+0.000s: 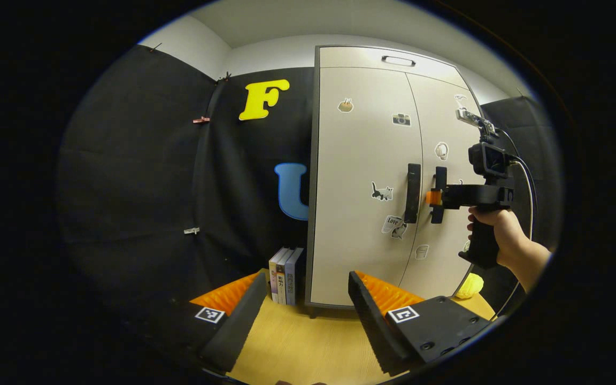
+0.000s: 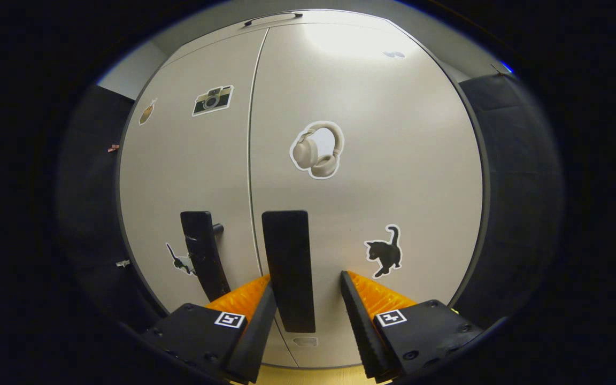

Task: Open the right door of the double-door shoe cabinet with the right hand, and open the left door with the left hand.

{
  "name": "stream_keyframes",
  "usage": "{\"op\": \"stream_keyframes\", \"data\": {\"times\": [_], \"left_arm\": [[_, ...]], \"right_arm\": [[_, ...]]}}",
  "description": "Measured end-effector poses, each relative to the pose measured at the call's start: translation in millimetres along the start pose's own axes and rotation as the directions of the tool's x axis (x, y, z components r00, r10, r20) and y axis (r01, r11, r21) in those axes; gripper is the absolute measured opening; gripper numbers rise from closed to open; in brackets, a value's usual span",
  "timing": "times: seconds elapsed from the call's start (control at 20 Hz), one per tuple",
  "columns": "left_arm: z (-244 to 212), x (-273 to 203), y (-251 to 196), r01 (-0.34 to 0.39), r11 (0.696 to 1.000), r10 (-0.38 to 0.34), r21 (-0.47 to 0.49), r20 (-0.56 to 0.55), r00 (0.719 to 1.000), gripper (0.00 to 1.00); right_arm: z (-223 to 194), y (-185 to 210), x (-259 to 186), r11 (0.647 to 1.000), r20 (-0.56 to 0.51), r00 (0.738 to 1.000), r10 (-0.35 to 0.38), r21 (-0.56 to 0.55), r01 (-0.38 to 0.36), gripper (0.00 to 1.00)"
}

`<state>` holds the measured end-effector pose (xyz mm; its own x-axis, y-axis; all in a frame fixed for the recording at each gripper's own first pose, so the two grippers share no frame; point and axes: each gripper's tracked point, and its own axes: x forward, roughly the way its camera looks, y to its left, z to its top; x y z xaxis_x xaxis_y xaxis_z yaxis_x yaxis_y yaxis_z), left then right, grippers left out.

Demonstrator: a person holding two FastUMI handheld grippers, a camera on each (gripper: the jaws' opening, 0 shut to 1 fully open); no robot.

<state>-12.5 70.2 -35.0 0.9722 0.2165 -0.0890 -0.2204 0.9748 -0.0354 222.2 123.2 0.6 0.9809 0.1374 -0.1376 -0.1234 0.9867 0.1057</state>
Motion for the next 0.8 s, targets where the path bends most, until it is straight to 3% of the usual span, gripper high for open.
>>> {"op": "stream_keyframes", "data": {"times": [0.05, 0.1, 0.15, 0.25, 0.35, 0.45, 0.65, 0.8], "left_arm": [[-2.5, -0.1, 0.5, -0.003, 1.0, 0.003, 0.003, -0.006, 1.0, 0.95], [-3.5, -0.9, -0.1, -0.002, 1.0, 0.002, 0.003, -0.01, 1.0, 0.95], [-5.1, -1.4, -0.2, 0.0, 1.0, 0.0, 0.002, -0.014, 1.0, 0.95], [-3.8, -5.7, 1.9, -0.002, 1.0, 0.002, -0.01, -0.012, 1.0, 0.95], [4.0, -13.9, 5.1, 0.006, 0.999, -0.005, -0.043, 0.016, 1.0, 0.95], [8.9, -19.8, 13.1, -0.008, 0.998, 0.01, -0.063, 0.039, 0.999, 0.95], [5.2, -25.6, 21.8, -0.021, 0.998, 0.023, -0.062, 0.025, 0.999, 0.95], [7.8, -28.8, 19.9, -0.014, 0.999, 0.016, -0.053, 0.031, 0.999, 0.95]], "right_arm": [[1.2, 3.7, -3.5, 1.0, -0.005, 1.0, 0.011, 0.013, -0.011, 0.73], [0.2, 7.7, -3.0, 0.999, -0.011, 1.0, 0.025, 0.024, -0.025, 0.65], [-0.8, 11.1, -4.0, 0.999, -0.02, 0.999, 0.03, 0.034, -0.029, 0.51], [-0.9, 11.1, -4.7, 0.999, -0.016, 1.0, 0.026, 0.023, -0.026, 0.39], [-0.3, 11.6, -4.0, 0.999, -0.009, 0.999, 0.045, 0.005, -0.045, 0.35], [-0.7, 12.5, -4.7, 0.996, -0.031, 0.996, 0.079, -0.028, -0.08, 0.23], [-2.2, 13.6, -5.8, 0.993, -0.072, 0.991, 0.115, 0.01, -0.114, 0.1], [-0.9, 12.5, -14.8, 0.992, -0.08, 0.989, 0.128, 0.015, -0.127, 0.1]]}}
